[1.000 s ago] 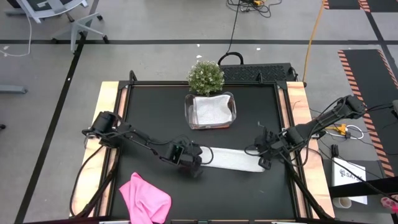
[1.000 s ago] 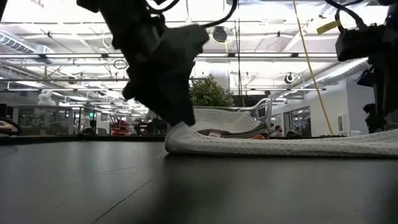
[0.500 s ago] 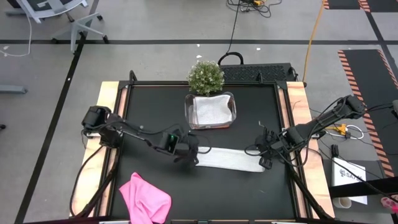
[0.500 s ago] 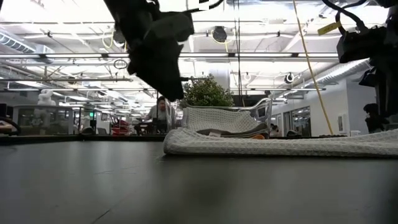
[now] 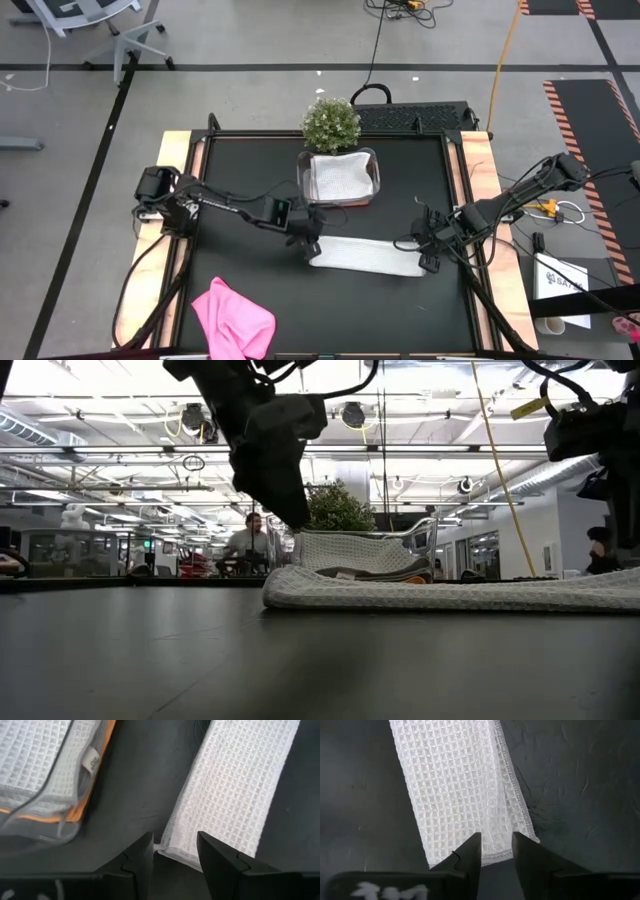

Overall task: Fold microfiber towels
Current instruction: Fold the gray microfiber towel on the table

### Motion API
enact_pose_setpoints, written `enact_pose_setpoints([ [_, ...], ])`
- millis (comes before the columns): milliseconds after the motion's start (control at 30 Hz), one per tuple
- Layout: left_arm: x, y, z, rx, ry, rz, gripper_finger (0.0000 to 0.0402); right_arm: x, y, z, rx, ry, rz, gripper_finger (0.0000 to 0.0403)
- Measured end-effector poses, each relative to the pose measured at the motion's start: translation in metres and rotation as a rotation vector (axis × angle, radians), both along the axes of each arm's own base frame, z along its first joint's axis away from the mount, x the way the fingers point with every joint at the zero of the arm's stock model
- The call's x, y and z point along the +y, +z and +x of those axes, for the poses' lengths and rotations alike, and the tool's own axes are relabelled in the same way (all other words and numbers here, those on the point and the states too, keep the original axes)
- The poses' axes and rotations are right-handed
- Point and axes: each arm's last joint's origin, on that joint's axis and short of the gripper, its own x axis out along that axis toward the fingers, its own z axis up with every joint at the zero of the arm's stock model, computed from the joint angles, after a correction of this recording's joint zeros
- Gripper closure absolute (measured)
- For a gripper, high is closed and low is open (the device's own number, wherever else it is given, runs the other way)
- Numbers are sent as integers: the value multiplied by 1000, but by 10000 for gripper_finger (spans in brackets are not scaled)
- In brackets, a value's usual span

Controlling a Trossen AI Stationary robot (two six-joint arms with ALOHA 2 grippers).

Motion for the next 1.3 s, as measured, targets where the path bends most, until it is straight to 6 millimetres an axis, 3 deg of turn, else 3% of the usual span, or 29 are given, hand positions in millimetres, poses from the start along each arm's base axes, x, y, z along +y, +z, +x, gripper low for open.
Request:
enact_pose_setpoints([
  [167, 2, 0, 0, 3, -11, 12, 249, 0, -1, 0, -6, 12, -5, 283],
  [433, 3, 0, 0, 3, -6, 17, 249, -2, -28, -8, 50, -10, 47, 256],
  [767, 3, 0, 0, 3, -10, 22, 249, -3, -28, -7, 15, 86, -12, 248],
  [1100, 5, -1, 1, 24, -169, 98, 249, -3, -28, -7, 15, 79, -12, 248],
  [1300, 3, -20, 11, 35, -228, 34, 249, -2, -28, -6, 9, 38, 5, 248],
])
